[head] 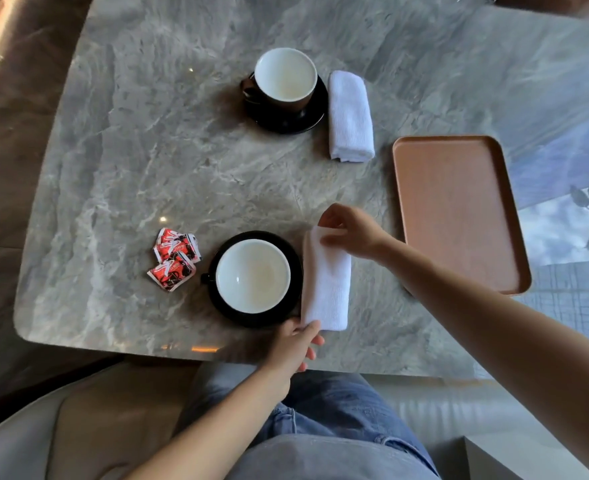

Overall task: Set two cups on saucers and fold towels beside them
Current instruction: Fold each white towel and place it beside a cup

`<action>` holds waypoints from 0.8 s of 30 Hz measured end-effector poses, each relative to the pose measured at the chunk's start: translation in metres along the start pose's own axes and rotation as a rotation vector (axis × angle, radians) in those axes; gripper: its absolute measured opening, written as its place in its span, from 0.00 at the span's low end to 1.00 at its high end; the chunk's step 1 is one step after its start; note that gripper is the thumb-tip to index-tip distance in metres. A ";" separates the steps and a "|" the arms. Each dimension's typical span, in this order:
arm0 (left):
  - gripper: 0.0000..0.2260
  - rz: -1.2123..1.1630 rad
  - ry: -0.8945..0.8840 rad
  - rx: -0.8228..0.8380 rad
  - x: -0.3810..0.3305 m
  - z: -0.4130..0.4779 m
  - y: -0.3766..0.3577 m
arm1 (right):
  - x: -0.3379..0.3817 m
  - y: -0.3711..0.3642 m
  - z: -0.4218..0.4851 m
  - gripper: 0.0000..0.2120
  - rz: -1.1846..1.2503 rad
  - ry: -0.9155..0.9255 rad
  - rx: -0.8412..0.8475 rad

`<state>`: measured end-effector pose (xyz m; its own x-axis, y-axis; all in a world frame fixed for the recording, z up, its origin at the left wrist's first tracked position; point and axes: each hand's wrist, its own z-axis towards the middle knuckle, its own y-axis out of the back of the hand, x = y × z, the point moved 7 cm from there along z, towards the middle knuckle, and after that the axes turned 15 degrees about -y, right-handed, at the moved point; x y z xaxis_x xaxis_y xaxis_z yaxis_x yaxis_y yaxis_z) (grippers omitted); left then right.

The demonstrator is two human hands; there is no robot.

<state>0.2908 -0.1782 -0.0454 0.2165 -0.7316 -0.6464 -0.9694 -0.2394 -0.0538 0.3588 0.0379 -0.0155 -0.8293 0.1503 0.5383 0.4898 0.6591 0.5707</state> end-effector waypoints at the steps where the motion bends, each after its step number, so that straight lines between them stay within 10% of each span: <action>1: 0.05 0.018 -0.016 0.008 0.000 0.000 0.001 | -0.001 -0.002 0.000 0.12 -0.009 -0.008 0.006; 15: 0.07 0.355 -0.168 0.115 0.009 0.007 0.090 | 0.013 -0.015 0.009 0.14 -0.185 -0.075 0.019; 24: 0.07 0.830 -0.711 -0.568 -0.086 -0.002 0.225 | 0.138 -0.054 0.010 0.07 -0.224 0.206 -0.033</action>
<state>0.0544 -0.1702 -0.0004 -0.7244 -0.3265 -0.6072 -0.5572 -0.2412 0.7946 0.2153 0.0303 0.0221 -0.8471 -0.1510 0.5095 0.3123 0.6341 0.7073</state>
